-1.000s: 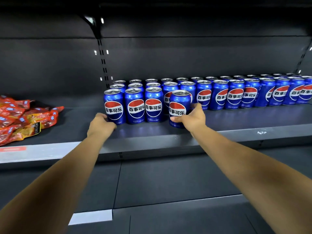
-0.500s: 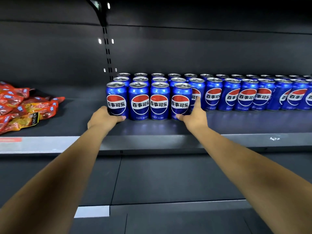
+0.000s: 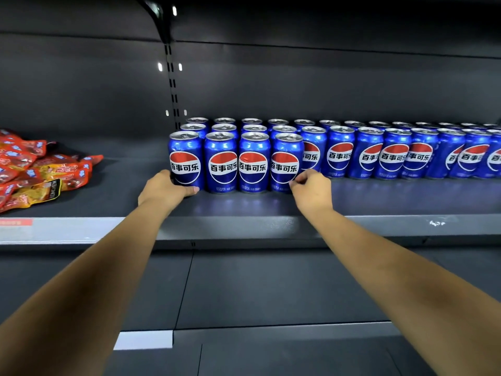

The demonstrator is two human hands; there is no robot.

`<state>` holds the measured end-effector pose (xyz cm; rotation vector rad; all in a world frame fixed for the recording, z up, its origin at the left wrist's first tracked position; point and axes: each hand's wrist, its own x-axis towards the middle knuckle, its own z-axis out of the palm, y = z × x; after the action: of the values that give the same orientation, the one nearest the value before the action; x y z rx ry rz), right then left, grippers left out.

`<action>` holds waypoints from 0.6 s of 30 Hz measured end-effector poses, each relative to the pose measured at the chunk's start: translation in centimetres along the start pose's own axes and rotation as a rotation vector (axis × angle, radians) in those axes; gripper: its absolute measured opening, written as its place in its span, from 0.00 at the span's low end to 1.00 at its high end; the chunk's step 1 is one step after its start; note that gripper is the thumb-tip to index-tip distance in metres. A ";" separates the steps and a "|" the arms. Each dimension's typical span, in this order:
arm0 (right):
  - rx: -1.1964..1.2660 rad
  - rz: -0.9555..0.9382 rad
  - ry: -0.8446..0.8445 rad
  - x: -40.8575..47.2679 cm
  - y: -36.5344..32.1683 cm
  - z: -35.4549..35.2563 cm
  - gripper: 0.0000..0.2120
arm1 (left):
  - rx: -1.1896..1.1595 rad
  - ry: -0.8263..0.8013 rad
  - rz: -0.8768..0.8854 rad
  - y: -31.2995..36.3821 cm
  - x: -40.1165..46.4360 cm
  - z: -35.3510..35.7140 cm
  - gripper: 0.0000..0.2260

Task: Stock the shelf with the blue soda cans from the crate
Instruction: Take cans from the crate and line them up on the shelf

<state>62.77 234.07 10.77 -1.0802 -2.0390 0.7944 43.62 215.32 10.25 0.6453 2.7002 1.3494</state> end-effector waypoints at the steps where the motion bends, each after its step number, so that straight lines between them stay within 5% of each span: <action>1: 0.004 0.003 -0.004 0.0 0.0 0.0 0.07 | -0.007 -0.004 -0.004 0.0 0.1 0.0 0.24; 10: -0.023 -0.049 -0.069 -1.0 -0.4 -1.6 0.12 | -0.030 -0.046 -0.024 1.8 -1.8 -1.4 0.14; 18: -0.210 -0.251 -0.125 -4.9 1.8 -7.4 0.21 | 0.190 0.040 0.147 5.6 -9.5 -0.6 0.18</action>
<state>71.46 232.16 12.27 -0.8789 -2.3485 0.5403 54.00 214.13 13.73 0.8568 2.8878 1.1531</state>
